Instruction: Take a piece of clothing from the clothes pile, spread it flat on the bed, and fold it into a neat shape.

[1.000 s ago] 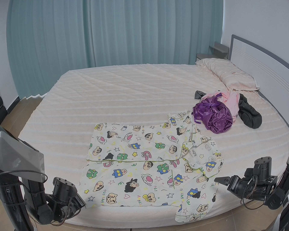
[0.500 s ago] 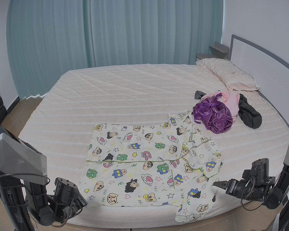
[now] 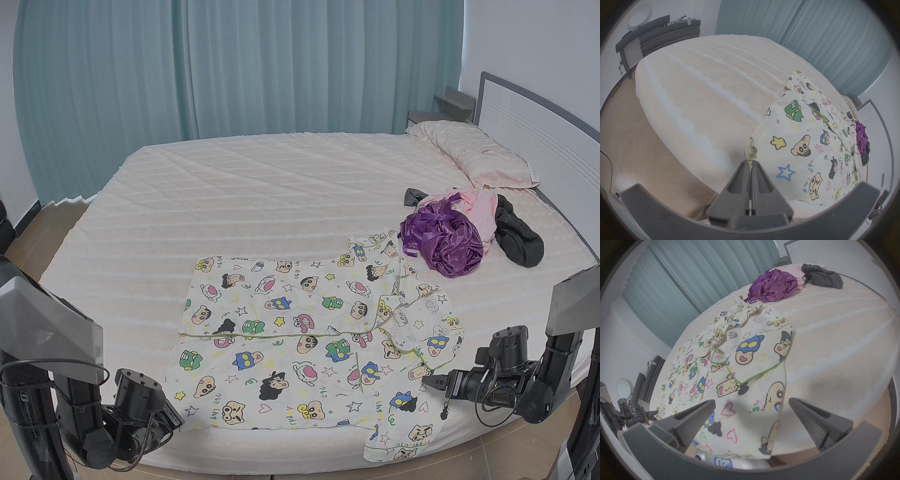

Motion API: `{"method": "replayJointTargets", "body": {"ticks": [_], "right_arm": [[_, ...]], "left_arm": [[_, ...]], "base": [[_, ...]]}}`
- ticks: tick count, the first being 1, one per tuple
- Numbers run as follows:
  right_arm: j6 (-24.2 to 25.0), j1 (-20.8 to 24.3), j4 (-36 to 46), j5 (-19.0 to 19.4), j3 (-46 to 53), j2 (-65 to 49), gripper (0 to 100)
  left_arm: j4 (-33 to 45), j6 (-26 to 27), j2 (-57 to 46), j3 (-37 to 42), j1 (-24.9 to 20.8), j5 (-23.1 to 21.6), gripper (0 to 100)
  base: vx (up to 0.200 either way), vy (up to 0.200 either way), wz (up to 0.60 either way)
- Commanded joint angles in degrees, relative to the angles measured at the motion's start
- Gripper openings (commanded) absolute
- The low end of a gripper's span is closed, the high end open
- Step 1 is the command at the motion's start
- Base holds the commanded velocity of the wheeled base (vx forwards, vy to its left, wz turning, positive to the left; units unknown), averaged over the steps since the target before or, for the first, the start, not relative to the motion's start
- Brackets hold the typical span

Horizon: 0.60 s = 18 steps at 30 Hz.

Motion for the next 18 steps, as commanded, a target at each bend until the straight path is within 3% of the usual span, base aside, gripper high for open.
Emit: {"method": "replayJointTargets", "body": {"ticks": [1,5,6,18], "right_arm": [[-0.38,-0.02,-0.33,0.03,-2.63,5.88,100],[-0.65,-0.11,-0.41,0.03,-4.21,7.02,100],[-0.65,-0.11,-0.41,-0.05,-4.74,7.11,0],[-0.56,-4.33,-0.50,-0.76,-12.47,5.97,0]], "left_arm": [[-0.06,-0.02,0.59,-0.05,0.09,-0.30,0],[-0.06,-0.02,0.59,-0.05,0.27,-0.47,0],[-0.06,-0.02,0.59,-0.05,0.35,-0.47,0],[-0.06,0.07,0.59,-0.14,0.35,-0.47,0]], "base": [[0.000,0.000,0.00],[0.000,0.000,0.00],[0.000,0.000,0.00],[0.000,0.000,0.00]]}}
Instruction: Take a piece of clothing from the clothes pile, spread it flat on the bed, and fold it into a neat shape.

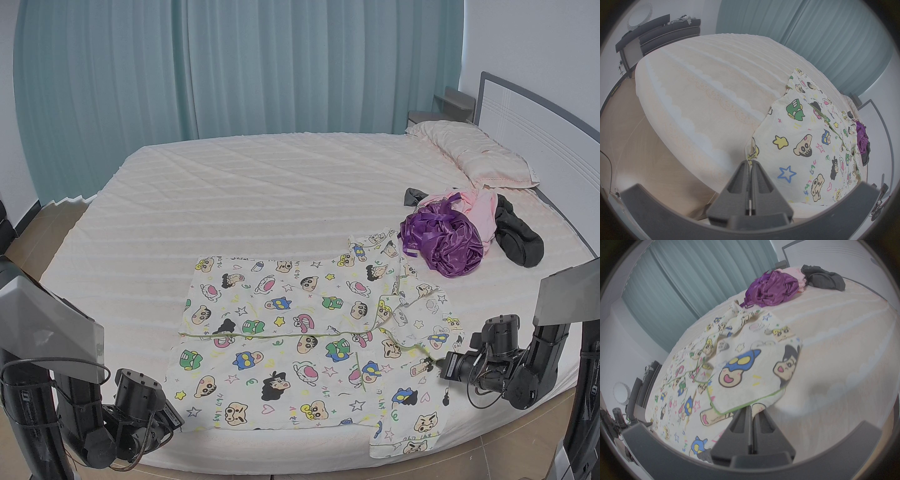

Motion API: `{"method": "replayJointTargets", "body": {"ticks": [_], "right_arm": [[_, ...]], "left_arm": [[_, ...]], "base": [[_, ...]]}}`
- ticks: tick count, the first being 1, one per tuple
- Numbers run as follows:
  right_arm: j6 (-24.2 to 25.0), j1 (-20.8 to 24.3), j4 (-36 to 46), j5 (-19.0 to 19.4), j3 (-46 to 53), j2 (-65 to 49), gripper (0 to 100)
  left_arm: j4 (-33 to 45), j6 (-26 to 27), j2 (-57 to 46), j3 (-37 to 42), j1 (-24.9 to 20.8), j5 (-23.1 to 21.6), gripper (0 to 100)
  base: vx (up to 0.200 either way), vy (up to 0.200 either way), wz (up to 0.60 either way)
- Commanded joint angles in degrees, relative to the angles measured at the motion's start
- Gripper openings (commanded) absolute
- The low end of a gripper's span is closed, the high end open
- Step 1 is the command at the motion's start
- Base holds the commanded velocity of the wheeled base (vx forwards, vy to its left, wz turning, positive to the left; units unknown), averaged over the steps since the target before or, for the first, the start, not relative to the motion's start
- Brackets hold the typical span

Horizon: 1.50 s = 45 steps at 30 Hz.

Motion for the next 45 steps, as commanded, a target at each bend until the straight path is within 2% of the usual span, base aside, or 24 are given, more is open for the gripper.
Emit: {"method": "replayJointTargets", "body": {"ticks": [1,14,15,22,30,35,40,45], "right_arm": [[0.10,-1.49,-0.06,-0.16,-3.06,-0.36,0],[-0.43,-1.49,2.31,-0.51,-11.50,0.69,0],[-0.60,-1.49,2.49,-0.42,-11.41,1.31,100],[-0.95,-2.90,1.78,-0.34,-7.81,-0.89,100],[-0.69,-4.92,1.52,0.72,1.15,-6.87,100],[-0.51,-7.03,-5.34,0.89,6.43,-7.83,100],[-0.87,-5.44,-9.47,1.60,14.51,-8.27,100],[-0.95,-2.72,-10.87,4.06,20.14,-7.57,100]], "left_arm": [[-0.02,0.02,0.04,-0.03,-0.02,0.05,0],[-5.12,-0.15,4.70,0.33,-0.02,0.05,0],[-5.65,-0.06,5.14,0.41,-0.02,0.05,0],[-6.79,-0.15,6.02,0.59,-0.02,0.14,0],[-6.88,-0.15,5.75,0.76,-0.29,0.14,0],[-6.88,-0.24,4.79,1.20,-0.64,0.23,0],[-6.88,-0.24,4.35,1.20,-0.73,0.23,0],[-6.79,-0.24,4.17,1.20,-0.73,0.32,0]], "base": [[0.000,0.000,0.00],[0.000,0.000,0.00],[0.000,0.000,0.00],[0.000,0.000,0.00],[0.000,0.000,0.00],[0.000,0.000,0.00],[0.000,0.000,0.00],[0.000,0.000,0.00]]}}
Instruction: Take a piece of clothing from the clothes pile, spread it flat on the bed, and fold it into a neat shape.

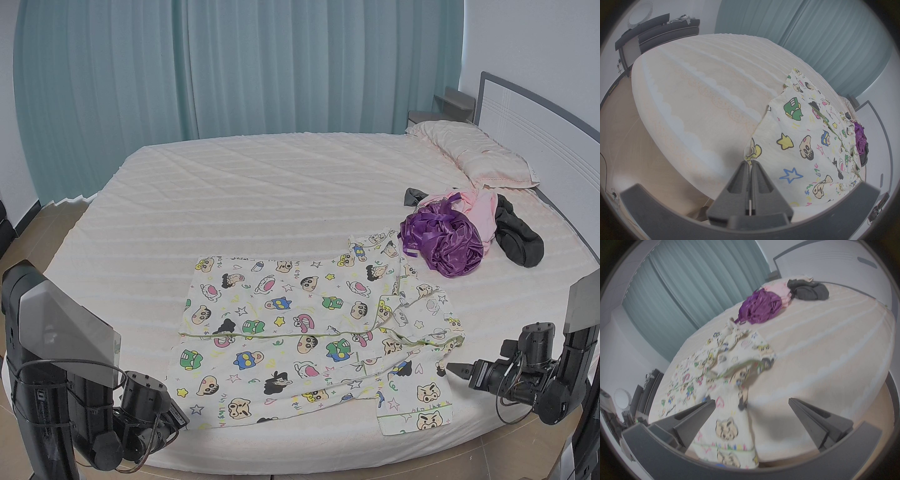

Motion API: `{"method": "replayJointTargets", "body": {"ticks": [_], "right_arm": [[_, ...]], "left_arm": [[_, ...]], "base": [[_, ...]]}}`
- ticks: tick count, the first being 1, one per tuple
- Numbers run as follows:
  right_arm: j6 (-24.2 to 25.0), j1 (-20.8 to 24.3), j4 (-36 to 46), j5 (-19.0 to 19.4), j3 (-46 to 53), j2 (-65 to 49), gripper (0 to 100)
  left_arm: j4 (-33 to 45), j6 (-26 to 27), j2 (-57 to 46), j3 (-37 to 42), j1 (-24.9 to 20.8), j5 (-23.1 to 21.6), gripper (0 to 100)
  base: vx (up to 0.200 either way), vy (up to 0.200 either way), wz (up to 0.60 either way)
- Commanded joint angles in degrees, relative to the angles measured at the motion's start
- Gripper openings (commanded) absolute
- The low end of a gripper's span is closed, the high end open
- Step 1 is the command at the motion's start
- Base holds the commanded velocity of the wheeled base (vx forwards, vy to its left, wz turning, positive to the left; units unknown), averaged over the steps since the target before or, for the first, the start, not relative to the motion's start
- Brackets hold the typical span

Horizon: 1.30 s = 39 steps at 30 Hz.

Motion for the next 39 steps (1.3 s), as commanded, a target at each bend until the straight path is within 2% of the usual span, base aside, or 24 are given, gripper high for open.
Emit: {"method": "replayJointTargets", "body": {"ticks": [1,9,14,22,28,29,39], "right_arm": [[0.43,3.68,-0.63,1.55,5.18,0.23,100],[-0.36,8.25,4.64,1.46,5.18,1.19,100],[-1.42,8.60,4.64,1.64,5.18,2.51,100],[-1.51,12.03,4.29,1.72,5.18,5.41,100],[-1.86,11.94,3.41,1.72,5.18,7.35,100],[-1.86,11.85,3.41,1.72,5.18,7.35,0],[-1.16,11.50,3.50,1.72,5.18,5.76,0]], "left_arm": [[0.01,-0.11,-0.52,0.92,-0.07,0.06,0],[0.01,-0.20,-0.96,0.92,-0.24,0.15,0],[0.01,-0.28,-0.87,0.92,-0.60,0.15,0],[0.01,-0.20,-0.96,0.92,-0.60,0.15,0],[0.01,-0.20,-0.96,0.92,-0.60,0.15,0],[0.01,-0.20,-0.96,0.92,-0.60,0.15,0],[-0.08,-0.20,-0.96,0.92,-0.51,0.15,0]], "base": [[0.000,0.000,0.00],[0.000,0.000,0.00],[0.000,0.000,0.00],[0.000,0.000,0.00],[0.000,0.000,0.00],[0.000,0.000,0.00],[0.000,0.000,0.00]]}}
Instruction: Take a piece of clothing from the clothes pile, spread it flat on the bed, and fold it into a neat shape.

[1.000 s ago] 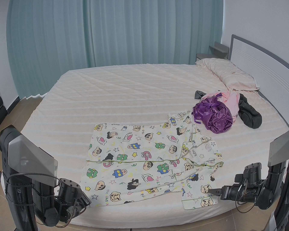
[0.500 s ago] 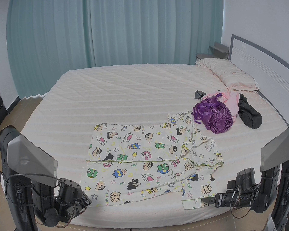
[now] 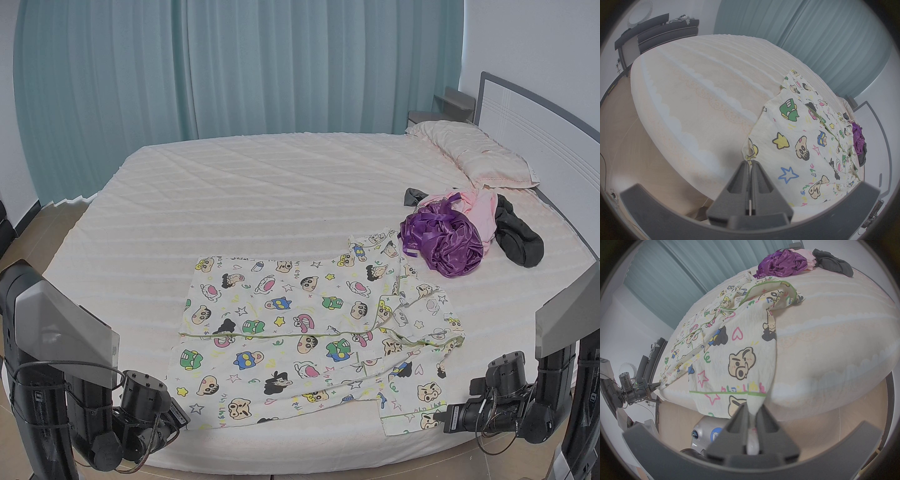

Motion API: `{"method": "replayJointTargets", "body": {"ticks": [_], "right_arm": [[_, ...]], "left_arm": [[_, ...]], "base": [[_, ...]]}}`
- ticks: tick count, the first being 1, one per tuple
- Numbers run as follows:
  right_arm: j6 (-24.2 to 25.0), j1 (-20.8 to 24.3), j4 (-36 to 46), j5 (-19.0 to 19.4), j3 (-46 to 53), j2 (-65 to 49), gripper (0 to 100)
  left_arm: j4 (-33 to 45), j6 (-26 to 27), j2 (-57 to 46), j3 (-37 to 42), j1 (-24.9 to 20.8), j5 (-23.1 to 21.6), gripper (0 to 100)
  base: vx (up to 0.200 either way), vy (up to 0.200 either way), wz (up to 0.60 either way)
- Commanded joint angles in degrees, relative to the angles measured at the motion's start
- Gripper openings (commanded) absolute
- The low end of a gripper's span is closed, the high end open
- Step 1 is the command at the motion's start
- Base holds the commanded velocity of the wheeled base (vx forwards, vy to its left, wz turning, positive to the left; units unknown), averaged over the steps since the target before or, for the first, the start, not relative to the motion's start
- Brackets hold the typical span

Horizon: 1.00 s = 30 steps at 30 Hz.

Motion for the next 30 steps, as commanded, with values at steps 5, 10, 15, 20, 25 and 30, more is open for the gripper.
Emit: {"method": "replayJointTargets", "body": {"ticks": [5,10,15,20,25,30], "right_arm": [[0.47,-0.29,0.93,-0.06,1.01,-2.56,0],[-0.23,-1.08,10.42,-0.58,1.01,-10.73,0],[-0.67,-2.66,23.08,-0.58,1.01,-21.98,0],[-1.28,-2.58,32.57,-0.67,1.01,-29.89,0],[-1.28,-2.58,39.69,-0.67,1.01,-36.22,0],[-1.28,-2.58,42.50,-1.81,1.01,-38.68,0]], "left_arm": [[-0.01,0.24,-0.31,0.92,-0.05,0.30,0],[0.07,1.03,-4.70,1.01,-0.05,4.52,0],[0.43,3.67,-6.37,1.01,-1.72,6.54,0],[2.18,3.58,-7.43,1.01,-6.82,9.35,0],[10.53,3.75,-11.82,1.01,-11.12,12.52,0],[21.61,4.90,-18.24,1.01,-14.20,12.43,0]], "base": [[0.000,0.000,0.00],[0.000,0.000,0.00],[0.000,0.000,0.00],[0.000,0.000,0.00],[0.000,0.000,0.00],[0.000,0.000,0.00]]}}
